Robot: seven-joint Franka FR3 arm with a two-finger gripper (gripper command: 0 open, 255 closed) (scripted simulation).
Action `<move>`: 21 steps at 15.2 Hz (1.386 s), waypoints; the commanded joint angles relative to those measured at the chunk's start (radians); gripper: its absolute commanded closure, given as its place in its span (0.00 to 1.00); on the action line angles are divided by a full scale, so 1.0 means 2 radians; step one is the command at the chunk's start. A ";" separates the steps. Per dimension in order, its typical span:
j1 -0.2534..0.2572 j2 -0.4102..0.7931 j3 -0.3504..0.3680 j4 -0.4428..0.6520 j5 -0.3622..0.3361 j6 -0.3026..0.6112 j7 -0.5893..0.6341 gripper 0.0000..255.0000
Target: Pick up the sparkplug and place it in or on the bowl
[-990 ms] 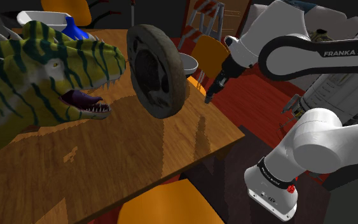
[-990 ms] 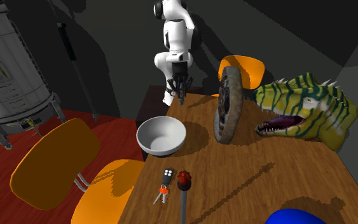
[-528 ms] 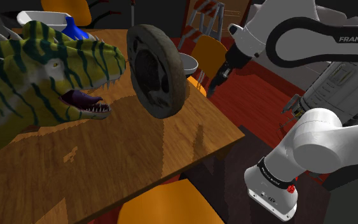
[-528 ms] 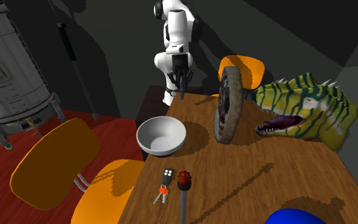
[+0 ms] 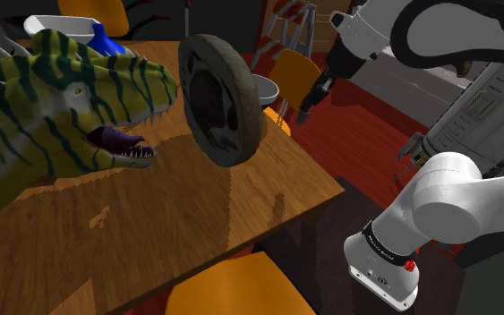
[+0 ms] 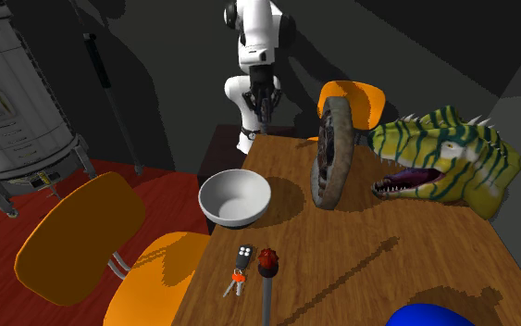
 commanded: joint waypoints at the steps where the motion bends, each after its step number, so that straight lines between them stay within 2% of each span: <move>1: 0.001 0.001 0.002 0.014 0.000 -0.013 0.002 1.00; 9: 0.000 0.006 0.001 0.066 -0.001 -0.060 0.004 1.00; 15: -0.007 0.130 -0.026 0.147 -0.008 -0.018 -0.026 1.00; 21: -0.007 0.249 -0.051 0.248 -0.004 -0.001 -0.056 1.00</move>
